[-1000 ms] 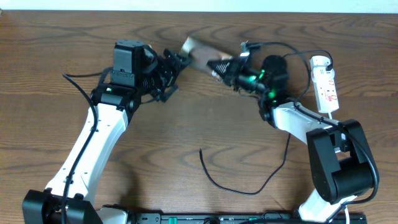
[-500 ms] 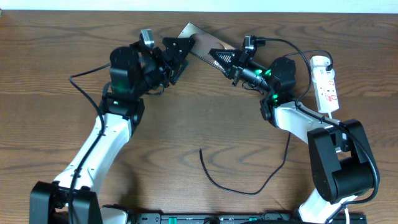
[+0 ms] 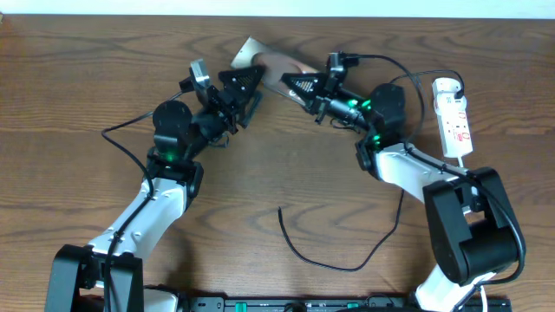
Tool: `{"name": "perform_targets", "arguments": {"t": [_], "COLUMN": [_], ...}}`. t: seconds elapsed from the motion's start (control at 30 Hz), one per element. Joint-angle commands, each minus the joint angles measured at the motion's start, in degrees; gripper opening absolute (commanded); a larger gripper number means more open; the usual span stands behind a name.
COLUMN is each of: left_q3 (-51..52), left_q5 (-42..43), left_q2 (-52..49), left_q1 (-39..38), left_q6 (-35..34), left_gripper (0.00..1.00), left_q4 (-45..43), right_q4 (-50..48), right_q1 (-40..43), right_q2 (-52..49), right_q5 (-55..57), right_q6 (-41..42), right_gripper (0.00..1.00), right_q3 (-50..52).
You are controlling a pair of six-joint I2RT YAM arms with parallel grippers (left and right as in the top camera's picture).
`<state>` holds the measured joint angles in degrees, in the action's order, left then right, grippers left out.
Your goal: Plug charger to phone and switch on socket
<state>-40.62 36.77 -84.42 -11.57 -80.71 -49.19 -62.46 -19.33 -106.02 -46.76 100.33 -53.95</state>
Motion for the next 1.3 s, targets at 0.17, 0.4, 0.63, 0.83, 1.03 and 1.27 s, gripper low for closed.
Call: {"name": "perform_targets", "arguments": {"t": [0.17, 0.4, 0.63, 0.83, 1.03, 1.27], "left_q3": [-0.4, -0.4, -0.4, -0.4, -0.4, -0.4], "left_q5": [-4.4, -6.9, -7.5, -7.5, -7.5, -7.5], "left_q2": [0.9, 0.9, 0.9, 0.9, 0.9, 0.9], "left_q1": [0.1, 0.1, 0.1, 0.1, 0.3, 1.7], "left_q6": [0.0, 0.2, 2.3, 5.2, 6.7, 7.2], "left_gripper": [0.93, 0.92, 0.6, 0.5, 0.8, 0.82], "left_q4": [-2.6, -2.8, -2.8, -2.8, -2.7, -2.1], "right_q4": [-0.7, 0.0, 5.9, 6.3, 6.3, 6.1], "right_q1": [-4.9, -4.9, -4.8, -4.8, -4.8, -4.6], "right_q2": [0.5, 0.5, 0.5, 0.5, 0.5, 0.5], "right_q5": [0.6, 1.0, 0.7, -0.3, -0.7, -2.0], "right_q6": [-0.2, -0.3, -4.2, -4.2, -4.2, -4.1], "right_gripper": [0.01, 0.01, 0.01, 0.01, 0.01, 0.01], "right_q3": [-1.0, -1.0, -1.0, -1.0, -1.0, -1.0]}}
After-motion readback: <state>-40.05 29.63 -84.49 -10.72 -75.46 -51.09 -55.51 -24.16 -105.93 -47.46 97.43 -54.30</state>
